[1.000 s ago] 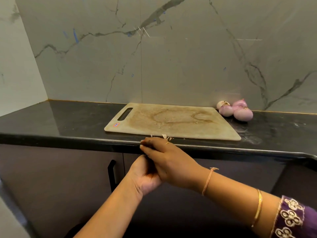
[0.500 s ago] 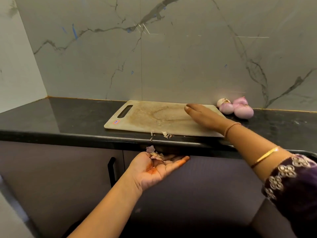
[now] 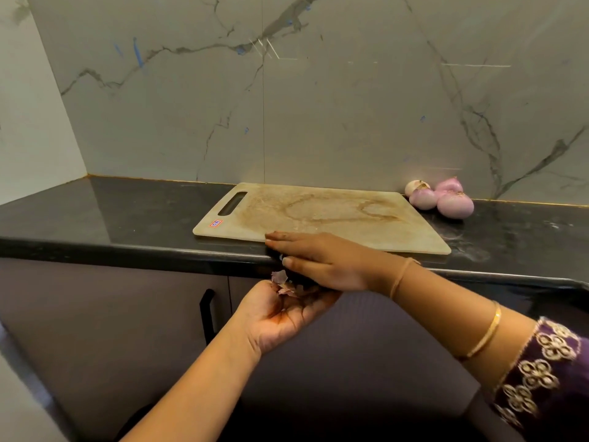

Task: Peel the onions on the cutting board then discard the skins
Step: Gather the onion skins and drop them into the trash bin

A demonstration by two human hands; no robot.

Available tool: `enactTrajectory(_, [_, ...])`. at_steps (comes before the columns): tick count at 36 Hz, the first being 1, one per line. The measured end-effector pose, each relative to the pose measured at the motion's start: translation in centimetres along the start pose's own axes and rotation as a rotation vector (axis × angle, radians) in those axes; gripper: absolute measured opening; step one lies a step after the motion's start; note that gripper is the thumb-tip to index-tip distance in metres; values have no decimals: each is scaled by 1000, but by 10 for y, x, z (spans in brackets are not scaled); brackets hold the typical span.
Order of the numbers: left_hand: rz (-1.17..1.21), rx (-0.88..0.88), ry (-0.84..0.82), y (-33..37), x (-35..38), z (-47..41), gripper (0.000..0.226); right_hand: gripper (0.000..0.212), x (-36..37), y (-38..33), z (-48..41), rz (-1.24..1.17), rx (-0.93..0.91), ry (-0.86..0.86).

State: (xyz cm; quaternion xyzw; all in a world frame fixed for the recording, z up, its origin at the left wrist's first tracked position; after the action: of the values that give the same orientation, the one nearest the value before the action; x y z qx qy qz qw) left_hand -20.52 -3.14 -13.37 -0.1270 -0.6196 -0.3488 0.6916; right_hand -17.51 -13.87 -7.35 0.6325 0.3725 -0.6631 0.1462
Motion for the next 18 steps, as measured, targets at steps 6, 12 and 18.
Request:
enactTrajectory(6, [-22,26,6,1,-5,-4,44,49,2,-4,18,-207,-64,69])
enactTrajectory(12, [77,-26,-21,0,-4,-4,49,35,-20,20,27,-367,110,178])
enactTrajectory(18, [105,-15,-21,-1,-6,-4,53,49,4,6,35,20,52,57])
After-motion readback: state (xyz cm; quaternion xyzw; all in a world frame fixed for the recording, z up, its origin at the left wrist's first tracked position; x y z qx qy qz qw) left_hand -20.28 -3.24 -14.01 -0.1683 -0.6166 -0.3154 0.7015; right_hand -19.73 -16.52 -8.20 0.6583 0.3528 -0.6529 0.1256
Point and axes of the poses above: each hand's wrist, its own z-axis away from the middle knuckle, its own x-axis out of the palm, y = z × x, the point moved 2 cm from there along -z, towards the middle knuckle, and after that the axes turned 4 degrees about x, right-handed, at the moved point
